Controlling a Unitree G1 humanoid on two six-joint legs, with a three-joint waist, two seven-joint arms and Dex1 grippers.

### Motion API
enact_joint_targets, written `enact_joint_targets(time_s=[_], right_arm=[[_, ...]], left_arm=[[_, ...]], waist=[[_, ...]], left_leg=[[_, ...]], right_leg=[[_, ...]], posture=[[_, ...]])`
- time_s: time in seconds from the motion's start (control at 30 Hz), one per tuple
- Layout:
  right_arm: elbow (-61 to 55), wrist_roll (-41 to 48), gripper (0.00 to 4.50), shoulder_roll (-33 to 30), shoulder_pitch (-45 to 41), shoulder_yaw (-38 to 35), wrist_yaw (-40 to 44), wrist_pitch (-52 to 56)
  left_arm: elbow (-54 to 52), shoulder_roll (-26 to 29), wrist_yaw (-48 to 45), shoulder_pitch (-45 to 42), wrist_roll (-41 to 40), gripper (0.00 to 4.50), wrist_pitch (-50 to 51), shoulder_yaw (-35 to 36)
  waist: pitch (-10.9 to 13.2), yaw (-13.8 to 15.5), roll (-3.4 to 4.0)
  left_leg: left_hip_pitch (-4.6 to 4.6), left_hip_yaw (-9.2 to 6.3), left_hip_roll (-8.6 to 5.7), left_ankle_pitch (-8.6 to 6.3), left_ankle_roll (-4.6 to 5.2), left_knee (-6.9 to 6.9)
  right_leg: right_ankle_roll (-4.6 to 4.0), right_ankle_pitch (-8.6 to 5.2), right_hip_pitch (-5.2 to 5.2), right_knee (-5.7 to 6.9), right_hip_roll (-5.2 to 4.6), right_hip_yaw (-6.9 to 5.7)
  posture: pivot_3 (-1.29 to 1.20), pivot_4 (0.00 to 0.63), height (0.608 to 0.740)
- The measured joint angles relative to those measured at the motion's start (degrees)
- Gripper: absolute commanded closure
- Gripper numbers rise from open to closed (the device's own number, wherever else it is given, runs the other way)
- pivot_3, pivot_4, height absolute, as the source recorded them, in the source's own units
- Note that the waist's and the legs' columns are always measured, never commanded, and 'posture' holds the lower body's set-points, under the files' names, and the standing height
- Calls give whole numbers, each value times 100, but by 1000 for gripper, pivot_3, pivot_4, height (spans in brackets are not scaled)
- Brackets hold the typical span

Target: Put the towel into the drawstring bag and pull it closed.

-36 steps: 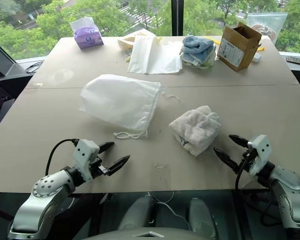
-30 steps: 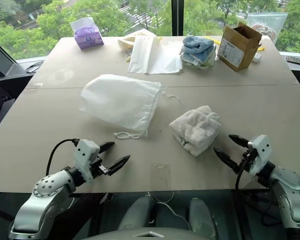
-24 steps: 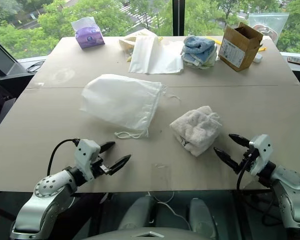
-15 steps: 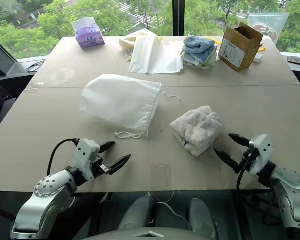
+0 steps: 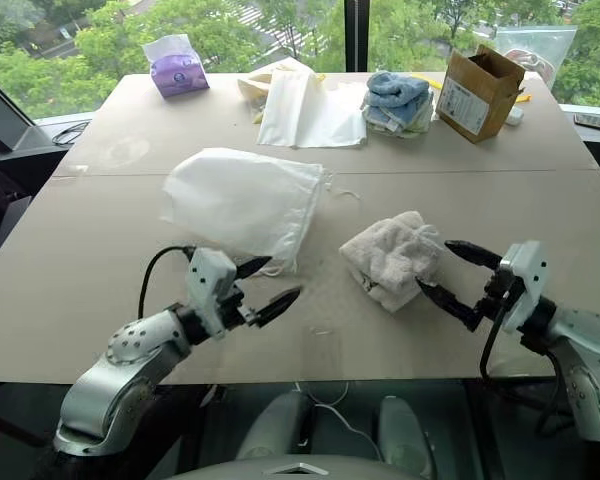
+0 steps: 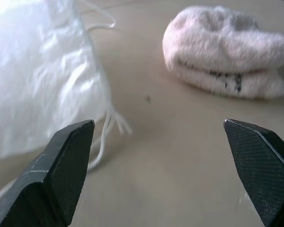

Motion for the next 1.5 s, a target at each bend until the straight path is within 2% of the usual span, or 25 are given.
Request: enact_joint_targets(time_s=[0.13, 0.23, 0.3, 0.53, 0.87, 1.13, 1.23, 1.43, 1.47, 1.5], right_arm=[[-350, 110, 31, -128, -286, 41, -138, 304], [-527, 145, 31, -89, -556, 232, -348, 518], [-657, 170, 31, -49, -591, 287, -413, 574], [-656, 140, 31, -68, -509, 287, -466, 655], [-819, 238, 31, -130, -705, 278, -597, 937], [-836, 270, 31, -174, -707, 256, -689, 1020], [-836, 278, 0, -173, -733, 256, -700, 1045], [-836, 284, 0, -173, -770, 256, -700, 1071], [-836, 283, 0, -172, -771, 256, -700, 1071], [-835, 282, 0, -172, -771, 256, -700, 1071]], left_arm=[[28, -270, 519, -399, 374, 0, 304, -417], [368, -921, 1272, -837, 891, 0, 339, -716], [527, -1106, 1697, -969, 1329, 0, 286, -933], [1065, -1105, 2457, -994, 2477, 0, 5, -1151], [2314, -1354, 2523, -1328, 2725, 0, -873, -1139], [2565, -1486, 2651, -1392, 3051, 0, -1135, -1145], [2620, -1484, 2883, -1391, 3309, 840, -1169, -1083], [2651, -1521, 3047, -1388, 3623, 3727, -1189, -1032], [2651, -1546, 3060, -1387, 3675, 4347, -1191, -1031], [2651, -1552, 3062, -1386, 3683, 4347, -1191, -1031]], waist=[[0, -17, -8], [4, 14, -15], [4, 21, -17], [4, 2, -17], [5, 23, -18], [5, 4, -17], [5, 6, -18], [5, 14, -18], [5, 14, -18], [5, 14, -18]], left_leg=[[-6, 1, 1, 0, 0, 0], [-17, -6, -1, 0, 0, 11], [-18, -6, -1, -1, 0, 11], [-13, -4, -1, -1, 2, 12], [-18, -6, -2, -1, 1, 16], [-17, -6, -2, -1, 1, 16], [-17, -6, -2, -1, 1, 16], [-18, -6, -2, -1, 1, 17], [-18, -6, -3, -1, 1, 17], [-18, -6, -3, -1, 1, 16]], right_leg=[[0, 0, -1, -3, 4, 0], [1, 0, -1, -6, 3, -10], [1, 0, -1, -7, 3, -11], [1, 0, -1, -3, 3, -7], [1, 0, -2, -2, 1, -13], [1, 0, -2, -2, 1, -12], [1, 0, -2, -2, 1, -12], [1, 0, -2, -2, 0, -13], [1, 0, -2, -2, 0, -13], [1, 0, -2, -2, 0, -13]], posture=[[0, 150, 740], [0, 150, 740], [0, 150, 740], [0, 150, 740], [0, 150, 740], [0, 150, 740], [0, 150, 740], [0, 150, 740], [0, 150, 740], [0, 150, 740]])
